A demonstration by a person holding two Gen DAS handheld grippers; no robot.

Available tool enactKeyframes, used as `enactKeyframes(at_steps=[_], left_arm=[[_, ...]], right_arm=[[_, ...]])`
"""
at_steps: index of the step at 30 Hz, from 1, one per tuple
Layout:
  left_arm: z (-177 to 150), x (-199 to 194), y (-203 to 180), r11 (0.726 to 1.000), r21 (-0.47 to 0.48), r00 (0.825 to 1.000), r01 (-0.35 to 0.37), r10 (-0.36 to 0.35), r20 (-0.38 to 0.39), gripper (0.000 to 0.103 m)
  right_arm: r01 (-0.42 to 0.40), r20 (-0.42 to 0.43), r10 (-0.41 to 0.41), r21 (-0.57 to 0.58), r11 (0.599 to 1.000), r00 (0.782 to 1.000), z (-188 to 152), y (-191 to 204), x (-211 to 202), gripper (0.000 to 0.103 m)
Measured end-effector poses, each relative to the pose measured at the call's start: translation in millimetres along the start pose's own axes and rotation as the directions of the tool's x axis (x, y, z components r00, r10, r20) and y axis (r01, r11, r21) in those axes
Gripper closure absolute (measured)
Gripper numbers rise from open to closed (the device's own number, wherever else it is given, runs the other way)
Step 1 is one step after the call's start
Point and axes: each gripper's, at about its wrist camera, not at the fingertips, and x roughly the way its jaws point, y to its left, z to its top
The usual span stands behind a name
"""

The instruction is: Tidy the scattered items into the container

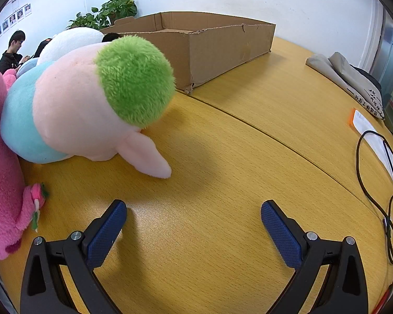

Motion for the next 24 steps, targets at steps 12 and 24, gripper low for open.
enactKeyframes(at_steps=[12, 24], left_arm=[[-6, 0, 7, 1.0, -0.002, 1.0, -0.001, 0.001, 0.0, 0.0], [6, 12, 0, 0.995, -0.081, 0.998, -0.058, 0.058, -0.001, 0.0]], right_arm=[[0.0, 0.0, 0.0, 0.0, 1.0, 1.0, 0, 0, 0, 0.0], [0.008, 0.0, -0.008, 0.01, 1.0, 1.0, 0, 3, 0, 0.0]])
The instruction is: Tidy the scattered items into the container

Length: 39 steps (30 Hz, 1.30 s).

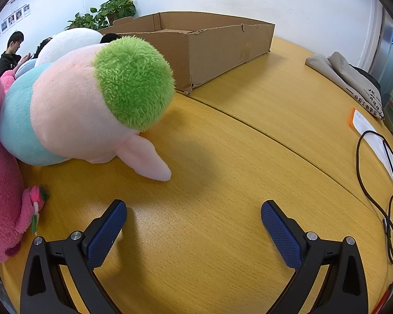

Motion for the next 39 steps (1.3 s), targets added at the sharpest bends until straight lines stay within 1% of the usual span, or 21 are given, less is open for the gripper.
enactKeyframes(at_steps=[3, 7, 9, 10, 12, 15, 17, 18, 20, 21, 23, 24, 27, 30, 31, 32, 35, 36, 37, 38, 39], left_arm=[[-2, 1, -4, 0.999, -0.037, 1.0, -0.029, 0.029, 0.0, 0.0], [-11, -5, -6, 0.997, -0.067, 0.999, -0.046, 0.046, 0.002, 0.001], [-16, -18, -8, 0.988, -0.14, 0.996, -0.071, 0.078, 0.043, 0.001], [-19, -29, -10, 0.98, -0.182, 0.992, -0.083, 0.099, 0.079, 0.001], [-26, -58, -18, 0.958, -0.269, 0.976, -0.098, 0.145, 0.162, 0.001], [-40, -105, -42, 0.928, -0.362, 0.944, -0.09, 0.196, 0.266, 0.001], [-52, -131, -62, 0.919, -0.383, 0.93, -0.097, 0.221, 0.294, 0.001], [-57, -142, -77, 0.917, -0.383, 0.924, -0.113, 0.239, 0.3, 0.001], [-60, -154, -111, 0.92, -0.365, 0.914, -0.146, 0.266, 0.306, 0.001], [-61, -159, -127, 0.925, -0.349, 0.913, -0.149, 0.264, 0.311, 0.001], [-66, -166, -155, 0.939, -0.321, 0.917, -0.123, 0.231, 0.324, 0.001], [-66, -167, -169, 0.947, -0.308, 0.922, -0.093, 0.199, 0.333, 0.001], [-63, -176, -195, 0.96, -0.28, 0.928, 0.004, 0.101, 0.358, 0.001], [-59, -181, -214, 0.963, -0.258, 0.935, 0.072, 0.025, 0.355, 0.001], [-59, -185, -221, 0.964, -0.249, 0.934, 0.096, -0.001, 0.357, 0.001], [-58, -189, -229, 0.963, -0.242, 0.931, 0.117, -0.022, 0.363, 0.001], [-57, -195, -251, 0.964, -0.209, 0.923, 0.165, -0.076, 0.378, 0.001], [-57, -192, -257, 0.961, -0.204, 0.923, 0.188, -0.101, 0.372, 0.001], [-58, -187, -263, 0.959, -0.198, 0.927, 0.203, -0.123, 0.355, 0.001], [-59, -181, -271, 0.962, -0.187, 0.933, 0.2, -0.129, 0.337, 0.001], [-62, -177, -277, 0.967, -0.179, 0.938, 0.182, -0.117, 0.325, 0.001]], right_arm=[[0.029, -0.001, -0.029, 0.038, 0.999, 1.0, 2, 4, 1, 0.0], [0.086, -0.007, -0.086, 0.115, 0.99, 0.996, 5, 9, 3, 0.0], [0.105, -0.01, -0.105, 0.143, 0.984, 0.994, 6, 10, 3, 0.0], [0.115, -0.012, -0.115, 0.157, 0.981, 0.993, 7, 11, 3, 0.0], [0.14, -0.017, -0.139, 0.188, 0.972, 0.99, 6, 13, 2, 0.0], [0.163, -0.023, -0.162, 0.221, 0.961, 0.986, 0, 19, -3, 0.0], [0.166, -0.026, -0.164, 0.221, 0.961, 0.986, -8, 24, -10, 0.0], [0.178, -0.019, -0.178, 0.223, 0.959, 0.984, -12, 27, -15, 0.0], [0.22, 0.005, -0.229, 0.257, 0.941, 0.973, -24, 35, -32, 0.0], [0.23, 0.025, -0.248, 0.293, 0.928, 0.968, -29, 39, -44, 0.0], [0.217, 0.092, -0.267, 0.365, 0.905, 0.959, -37, 49, -75, 0.0], [0.216, 0.132, -0.285, 0.383, 0.898, 0.949, -40, 55, -93, 0.0], [0.261, 0.225, -0.376, 0.416, 0.871, 0.899, -47, 76, -140, 0.0], [0.226, 0.295, -0.392, 0.469, 0.854, 0.872, -54, 95, -174, 0.0], [0.208, 0.317, -0.39, 0.481, 0.852, 0.865, -55, 101, -182, 0.0], [0.186, 0.336, -0.383, 0.493, 0.85, 0.861, -56, 110, -189, 0.0], [0.125, 0.365, -0.344, 0.506, 0.853, 0.865, -54, 143, -196, 0.0], [0.113, 0.374, -0.333, 0.502, 0.857, 0.866, -52, 153, -196, 0.0], [0.102, 0.384, -0.323, 0.496, 0.862, 0.865, -51, 162, -194, 0.0], [0.088, 0.393, -0.309, 0.488, 0.868, 0.866, -49, 172, -190, 0.0], [0.077, 0.398, -0.293, 0.476, 0.876, 0.869, -47, 181, -184, 0.0]])
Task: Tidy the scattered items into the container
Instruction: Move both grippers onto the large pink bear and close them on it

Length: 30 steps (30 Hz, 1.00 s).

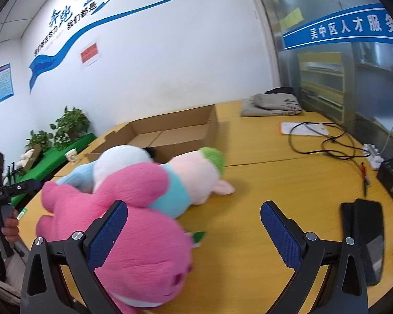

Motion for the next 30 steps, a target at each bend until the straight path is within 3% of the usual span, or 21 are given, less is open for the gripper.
enactKeyframes(at_steps=[6, 11, 14, 16, 20, 25, 27, 30], left_arm=[[-19, 11, -25, 0.999, 0.039, 0.999, -0.029, 0.03, -0.031, 0.001], [-30, 20, -36, 0.997, 0.071, 0.996, 0.003, 0.004, -0.089, 0.001], [-38, 43, -27, 0.999, 0.037, 0.988, -0.018, 0.023, -0.154, 0.0], [-43, 54, -16, 0.999, -0.032, 0.983, 0.013, -0.018, -0.181, 0.0], [-44, 55, -11, 0.998, -0.058, 0.982, 0.04, -0.05, -0.182, 0.0], [-45, 52, -10, 0.997, -0.056, 0.981, 0.059, -0.068, -0.18, 0.001], [-45, 50, -11, 0.995, -0.049, 0.979, 0.083, -0.091, -0.183, 0.011], [-45, 46, -13, 0.995, -0.046, 0.981, 0.084, -0.09, -0.172, 0.017]], right_arm=[[-0.01, -0.091, 0.016, 0.059, 0.998, 0.996, -36, 22, 34, 0.0], [-0.061, -0.097, 0.08, 0.183, 0.981, 0.992, -48, 7, 57, 0.0], [-0.089, -0.137, 0.127, 0.257, 0.962, 0.982, -50, 0, 67, 0.0], [-0.104, -0.148, 0.149, 0.276, 0.956, 0.978, -53, 0, 71, 0.0], [-0.129, -0.164, 0.175, 0.257, 0.958, 0.971, -59, 8, 75, 0.0], [-0.116, -0.134, 0.144, 0.194, 0.974, 0.98, -59, 13, 76, 0.0], [-0.105, -0.136, 0.133, 0.197, 0.975, 0.982, -59, 14, 74, 0.0], [-0.062, -0.113, 0.075, 0.114, 0.992, 0.991, -57, 24, 65, 0.0]])
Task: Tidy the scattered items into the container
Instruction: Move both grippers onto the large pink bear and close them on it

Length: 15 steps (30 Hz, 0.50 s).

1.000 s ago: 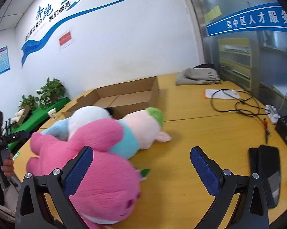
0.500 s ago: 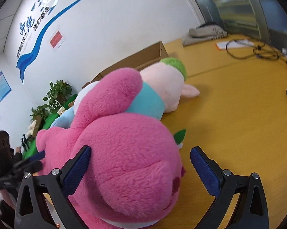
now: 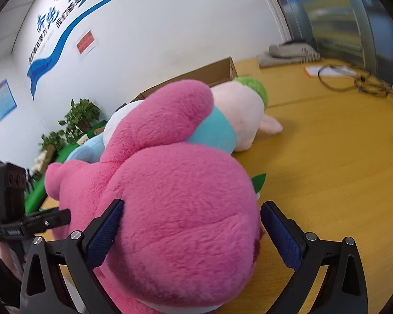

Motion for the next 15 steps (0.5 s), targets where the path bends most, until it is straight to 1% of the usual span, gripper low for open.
enactKeyframes(at_steps=[1, 2, 3, 4, 6, 8, 11, 15], left_arm=[[0, -1, 0, 1.0, -0.005, 1.0, 0.001, -0.001, 0.004, 0.018], [-1, -3, 1, 1.0, -0.013, 1.0, 0.004, -0.004, 0.01, 0.022], [-1, -5, 2, 1.0, -0.018, 1.0, 0.007, -0.007, 0.014, 0.027], [-1, -6, 2, 1.0, -0.019, 1.0, 0.009, -0.009, 0.016, 0.03], [0, -11, 1, 1.0, -0.016, 1.0, 0.015, -0.015, 0.016, 0.042], [0, -15, 1, 1.0, -0.014, 1.0, 0.018, -0.018, 0.014, 0.046], [-1, -19, 3, 0.999, -0.025, 1.0, 0.022, -0.021, 0.017, 0.049], [-1, -31, 7, 0.998, -0.048, 0.999, 0.037, -0.036, 0.035, 0.052]], right_arm=[[0.004, 0.011, -0.003, -0.03, 1.0, 1.0, 0, 5, -3, 0.008], [-0.002, 0.015, 0.003, -0.045, 0.999, 1.0, 0, 8, -5, 0.015], [0.001, 0.013, 0.0, -0.045, 0.999, 1.0, 0, 11, -7, 0.016], [0.005, 0.01, -0.004, -0.042, 0.999, 1.0, 0, 12, -8, 0.02], [0.01, 0.01, -0.01, -0.048, 0.999, 1.0, -1, 16, -11, 0.024], [0.019, 0.019, -0.018, -0.059, 0.998, 1.0, -2, 20, -17, 0.03], [0.034, 0.046, -0.031, -0.08, 0.996, 0.998, -3, 31, -27, 0.035], [0.028, 0.093, -0.016, -0.122, 0.992, 0.996, -1, 49, -44, 0.038]])
